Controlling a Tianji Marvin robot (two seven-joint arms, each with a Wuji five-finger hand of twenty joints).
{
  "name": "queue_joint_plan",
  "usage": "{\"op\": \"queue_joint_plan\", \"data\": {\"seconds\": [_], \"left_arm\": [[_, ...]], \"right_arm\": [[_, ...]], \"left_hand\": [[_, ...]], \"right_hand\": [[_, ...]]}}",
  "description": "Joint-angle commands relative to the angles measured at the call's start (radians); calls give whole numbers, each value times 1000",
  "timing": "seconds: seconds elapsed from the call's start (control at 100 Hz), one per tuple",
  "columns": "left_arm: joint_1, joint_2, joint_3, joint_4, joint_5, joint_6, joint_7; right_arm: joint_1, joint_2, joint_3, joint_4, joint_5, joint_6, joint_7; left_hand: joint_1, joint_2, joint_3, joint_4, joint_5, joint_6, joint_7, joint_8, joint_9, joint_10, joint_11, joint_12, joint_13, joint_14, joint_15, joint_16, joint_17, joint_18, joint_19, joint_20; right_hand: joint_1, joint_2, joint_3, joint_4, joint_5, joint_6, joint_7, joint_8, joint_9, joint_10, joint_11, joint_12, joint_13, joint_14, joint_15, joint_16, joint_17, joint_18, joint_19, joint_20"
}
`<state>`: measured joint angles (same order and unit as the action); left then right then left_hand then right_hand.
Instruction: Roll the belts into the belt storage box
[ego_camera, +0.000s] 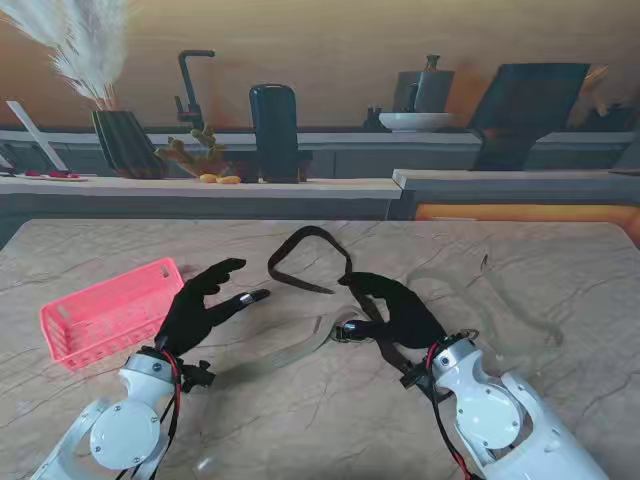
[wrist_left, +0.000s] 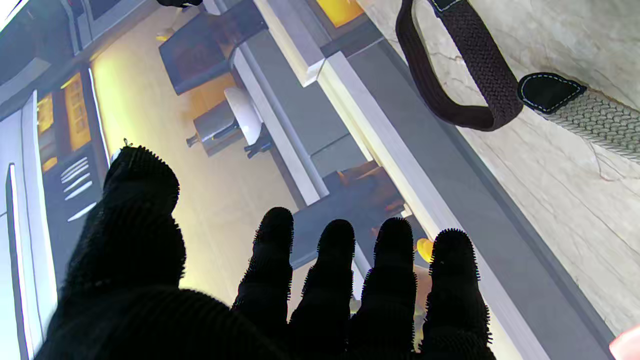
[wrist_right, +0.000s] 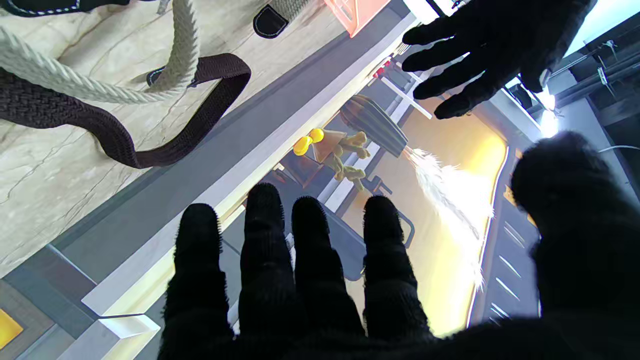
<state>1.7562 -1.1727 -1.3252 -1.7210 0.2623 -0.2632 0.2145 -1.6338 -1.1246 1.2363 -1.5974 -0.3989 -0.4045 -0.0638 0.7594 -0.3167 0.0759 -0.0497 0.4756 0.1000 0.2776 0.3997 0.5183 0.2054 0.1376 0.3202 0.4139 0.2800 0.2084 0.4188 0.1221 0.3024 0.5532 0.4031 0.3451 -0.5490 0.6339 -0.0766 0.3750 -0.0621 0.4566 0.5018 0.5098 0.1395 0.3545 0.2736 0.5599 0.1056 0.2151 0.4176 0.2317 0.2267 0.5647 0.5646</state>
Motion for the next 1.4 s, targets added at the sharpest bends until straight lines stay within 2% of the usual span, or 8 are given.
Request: {"op": "queue_joint_plan", "data": {"seconds": [0.0,0.32,0.46,0.64,0.87,0.98,1.17,1.39], "left_arm": [[0,-5,3,3,-10,-3,-5],[-4,0,1,11,-33,-16,-39],[-12,0,4,15,-36,-11,-43],[-15,2,8,15,-49,-3,-57],[-23,5,14,23,-82,0,-86],[-23,7,14,23,-85,1,-94],[-36,6,23,29,-90,16,-98],[-38,12,28,24,-98,33,-125]], "right_arm": [[1,-1,-4,0,-7,9,2],[8,-2,-11,11,-26,15,-12],[25,1,-21,25,-66,32,-13],[46,10,-35,39,-185,64,-36],[58,43,-35,47,-415,110,-23],[75,56,-37,63,-495,119,-19],[124,73,-75,108,-581,156,5],[190,74,-162,185,-649,253,-69]], "left_hand": [[-20,-35,18,21,-25,-33,0,-3,-13,-8,11,-1,-1,-14,14,11,-3,-6,18,17],[-30,-39,36,18,-9,-30,8,-5,7,-8,17,-1,8,-9,18,13,0,-7,24,14],[-32,-40,43,17,-6,-32,7,-6,10,-7,16,-1,9,-8,18,13,0,-7,26,13],[-35,-41,50,16,-3,-32,6,-6,14,-7,16,0,9,-9,18,13,0,-7,27,12],[-38,-42,57,14,4,-30,7,-6,25,-4,17,1,15,-3,20,14,0,-4,29,10],[-40,-40,58,14,11,-31,8,-5,32,-6,17,2,20,-5,22,15,3,-5,32,10],[-40,-37,60,13,18,-31,8,-3,39,-5,17,3,26,-4,25,17,3,-3,35,10],[-40,-33,59,12,25,-30,7,-2,44,0,16,4,30,0,27,19,4,-2,38,9]], "right_hand": [[-35,-19,-19,8,11,-15,1,13,21,-8,-14,10,-1,-8,-17,10,-7,4,-22,23],[-10,-20,-24,10,23,-15,3,19,29,-3,-8,15,8,-19,-12,16,-6,-34,-32,23],[16,-20,-29,12,16,-7,0,19,24,5,-1,18,9,-14,-9,17,-7,-54,-46,16],[49,-15,-44,16,-5,-21,-6,16,18,6,15,21,7,-8,-1,20,-1,-30,-49,15],[61,-11,-45,23,4,2,1,14,25,12,35,23,17,-3,18,30,-2,4,-28,30],[69,-19,-38,26,23,6,4,12,25,18,50,26,22,0,32,37,-1,8,-22,32],[50,-29,-14,26,31,60,-16,-4,-2,37,74,26,1,10,54,45,-11,16,-15,32],[17,-31,11,23,71,102,-27,-9,-11,70,140,31,-3,30,130,68,-2,22,28,35]]}}
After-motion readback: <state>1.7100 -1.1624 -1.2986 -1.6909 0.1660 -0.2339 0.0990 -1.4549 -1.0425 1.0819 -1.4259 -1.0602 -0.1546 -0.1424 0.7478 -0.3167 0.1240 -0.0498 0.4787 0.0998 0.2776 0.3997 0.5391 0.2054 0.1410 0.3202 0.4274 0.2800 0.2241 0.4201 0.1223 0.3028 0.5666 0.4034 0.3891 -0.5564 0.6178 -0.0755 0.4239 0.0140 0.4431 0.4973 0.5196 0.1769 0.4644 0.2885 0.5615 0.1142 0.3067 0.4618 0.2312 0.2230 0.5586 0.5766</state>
